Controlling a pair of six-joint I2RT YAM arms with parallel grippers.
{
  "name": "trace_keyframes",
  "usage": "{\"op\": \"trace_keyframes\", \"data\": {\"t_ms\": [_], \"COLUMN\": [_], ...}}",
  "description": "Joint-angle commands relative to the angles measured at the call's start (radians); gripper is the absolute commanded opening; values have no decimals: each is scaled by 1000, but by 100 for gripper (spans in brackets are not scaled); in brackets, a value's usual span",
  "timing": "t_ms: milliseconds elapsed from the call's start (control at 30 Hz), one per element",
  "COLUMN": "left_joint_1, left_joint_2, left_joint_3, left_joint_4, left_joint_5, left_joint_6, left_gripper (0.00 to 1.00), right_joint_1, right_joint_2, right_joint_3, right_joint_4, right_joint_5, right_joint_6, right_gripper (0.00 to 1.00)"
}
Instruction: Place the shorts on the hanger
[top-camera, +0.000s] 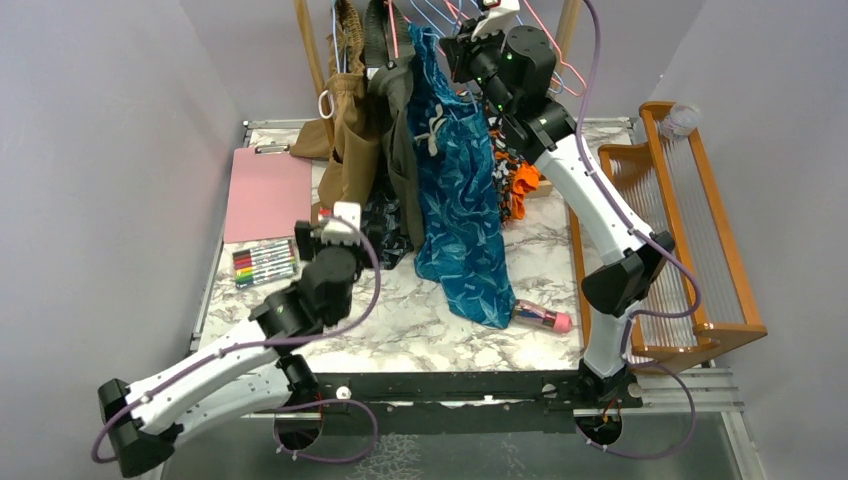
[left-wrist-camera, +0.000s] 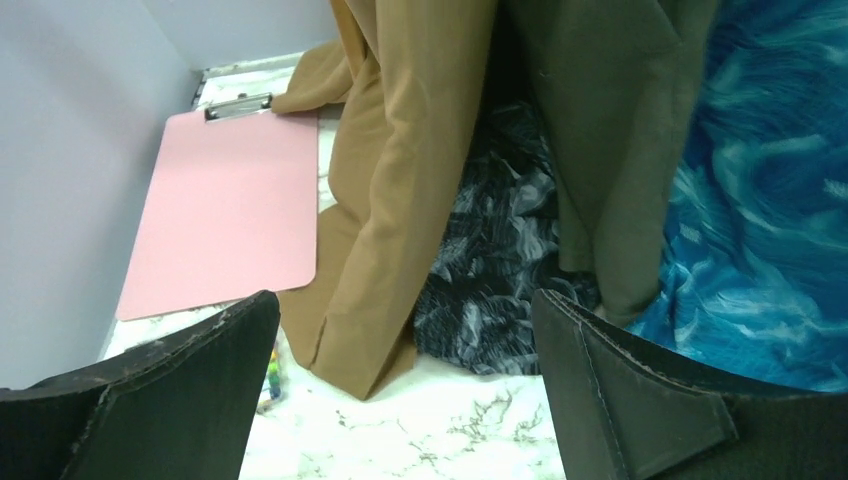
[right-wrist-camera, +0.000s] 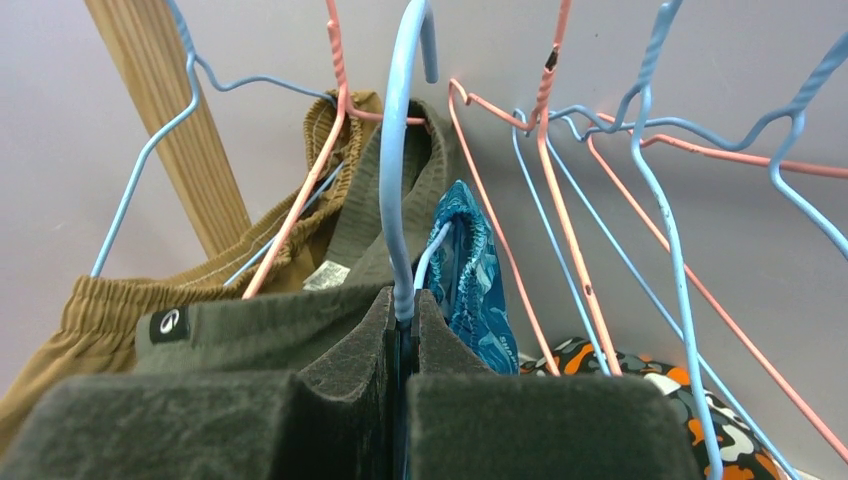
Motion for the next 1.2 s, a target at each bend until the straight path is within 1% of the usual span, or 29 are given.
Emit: {"op": "trace_keyframes", "data": {"t_ms": [0,33,100,167,233,400,467,567,633,733,833,933,1033,1100,1167], "left_joint_1": [291,396,491,528,546,621,687,807,858,936,1009,1069,1128,1141,1142], "left_joint_2": [153,177,206,222,231,243,292,384,444,546,641,715,761,801,838], "left_joint_3": [171,209,274,331,384,443,484,549,587,650,681,678,643,651,674], "left_joint_4": [24,19,28,35,29,57,61,83,126,184,262,391,559,606,642], "left_joint_5": [307,391,491,523,518,503,553,670,730,868,972,1047,1146,1175,1214], "left_joint_6": [-80,-108,-141,-158,-161,-171,-190,-253,-271,-329,-383,-423,-472,-480,-451], "left_gripper": [98,96,95,95,95,97,97,96,96,95,93,92,92,92,92], "right_joint_1": [0,0,0,0,0,0,0,0,0,0,0,0,0,0,0], "right_joint_2": [-101,-111,-130,-151,-169,-184,-187,-188,-184,-175,-171,-181,-191,-198,-206], "right_joint_3": [-48,-65,-91,-119,-146,-181,-190,-196,-195,-192,-192,-210,-238,-259,-274], "right_joint_4": [39,39,36,37,43,50,52,53,52,50,50,49,52,59,63], "right_joint_5": [-41,-41,-38,-37,-39,-55,-60,-70,-77,-86,-92,-95,-108,-116,-119], "right_joint_6": [16,15,12,11,17,35,44,60,73,91,104,118,134,138,136], "right_gripper": [1,1,1,1,1,1,1,1,1,1,1,1,1,1,1]}}
